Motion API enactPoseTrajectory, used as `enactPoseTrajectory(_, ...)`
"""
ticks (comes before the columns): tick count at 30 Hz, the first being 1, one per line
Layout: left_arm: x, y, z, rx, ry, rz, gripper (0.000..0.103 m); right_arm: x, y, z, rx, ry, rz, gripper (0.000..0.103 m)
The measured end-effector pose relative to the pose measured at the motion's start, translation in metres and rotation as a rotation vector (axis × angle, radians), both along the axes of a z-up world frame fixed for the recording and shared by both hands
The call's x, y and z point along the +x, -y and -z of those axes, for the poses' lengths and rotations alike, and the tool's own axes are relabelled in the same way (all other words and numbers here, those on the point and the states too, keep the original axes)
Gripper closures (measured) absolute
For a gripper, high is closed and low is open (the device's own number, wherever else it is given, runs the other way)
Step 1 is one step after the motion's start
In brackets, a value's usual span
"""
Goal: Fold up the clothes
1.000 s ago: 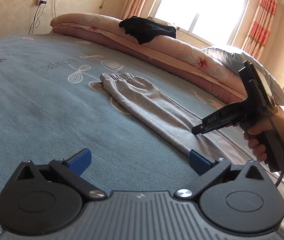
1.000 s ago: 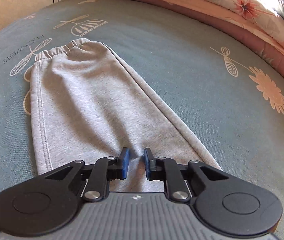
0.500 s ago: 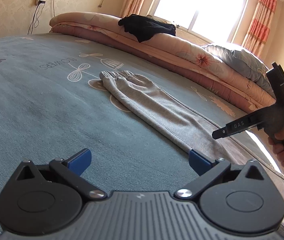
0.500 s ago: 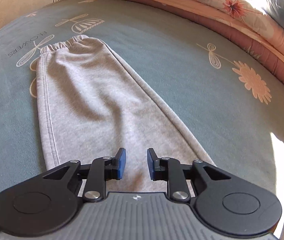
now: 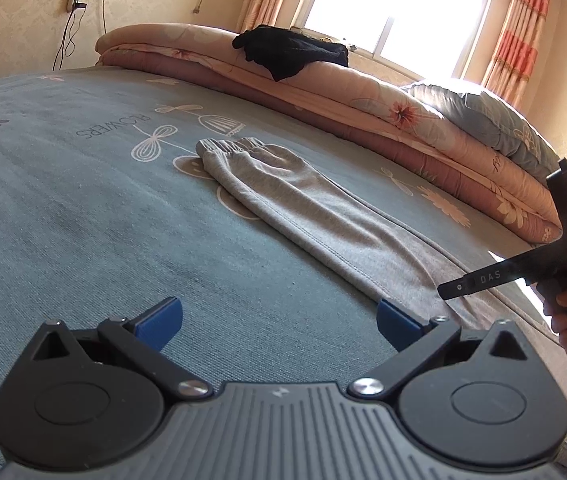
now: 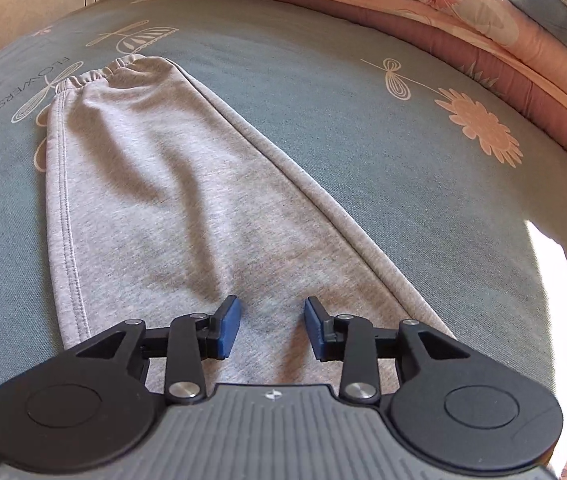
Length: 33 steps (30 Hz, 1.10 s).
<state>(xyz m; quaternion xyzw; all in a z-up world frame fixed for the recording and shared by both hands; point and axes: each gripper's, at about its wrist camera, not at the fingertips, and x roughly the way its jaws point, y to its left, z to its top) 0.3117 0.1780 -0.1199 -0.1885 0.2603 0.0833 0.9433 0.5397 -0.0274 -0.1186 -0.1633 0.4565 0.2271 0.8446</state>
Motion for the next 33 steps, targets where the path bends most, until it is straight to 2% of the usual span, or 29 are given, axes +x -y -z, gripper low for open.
enactPoseTrajectory(5,0.001,0.001,0.000,0.008,-0.007,0.002,0.001,0.015,-0.028,-0.001,-0.033,0.059,-0.030,0.053)
enactPoseTrajectory(10,0.000,0.002,0.000,0.013,-0.007,0.003,0.001,0.037,-0.056,0.000,-0.066,0.102,-0.024,0.037)
enactPoseTrajectory(12,0.000,0.001,0.000,0.007,-0.005,0.002,0.001,0.045,-0.063,-0.006,-0.063,0.080,-0.013,0.037)
enactPoseTrajectory(15,-0.001,-0.001,0.000,-0.005,-0.001,-0.001,0.001,0.037,-0.070,-0.027,0.025,0.129,-0.035,0.037)
enactPoseTrajectory(17,-0.001,-0.002,0.000,-0.011,0.002,-0.001,0.001,0.032,-0.080,-0.027,0.038,0.106,-0.066,0.037)
enactPoseTrajectory(21,-0.001,-0.002,0.001,-0.008,-0.002,-0.003,0.001,0.021,-0.115,-0.007,-0.079,0.144,-0.141,0.037)
enactPoseTrajectory(24,-0.001,-0.002,0.001,-0.011,-0.001,-0.006,0.001,0.028,-0.128,0.005,-0.068,0.129,-0.118,0.037)
enactPoseTrajectory(26,-0.002,-0.003,0.000,-0.017,0.003,-0.008,0.001,0.033,-0.133,-0.004,-0.047,0.113,-0.115,0.037)
enactPoseTrajectory(27,-0.002,-0.003,0.000,-0.021,0.005,-0.009,0.001,0.033,-0.131,-0.013,-0.003,0.125,-0.111,0.037)
enactPoseTrajectory(30,-0.002,-0.004,0.000,-0.028,0.008,-0.011,0.001,0.035,-0.129,-0.023,0.034,0.136,-0.079,0.037)
enactPoseTrajectory(33,-0.002,-0.005,0.000,-0.025,0.005,-0.016,0.001,0.038,-0.138,-0.009,-0.038,0.114,-0.094,0.037)
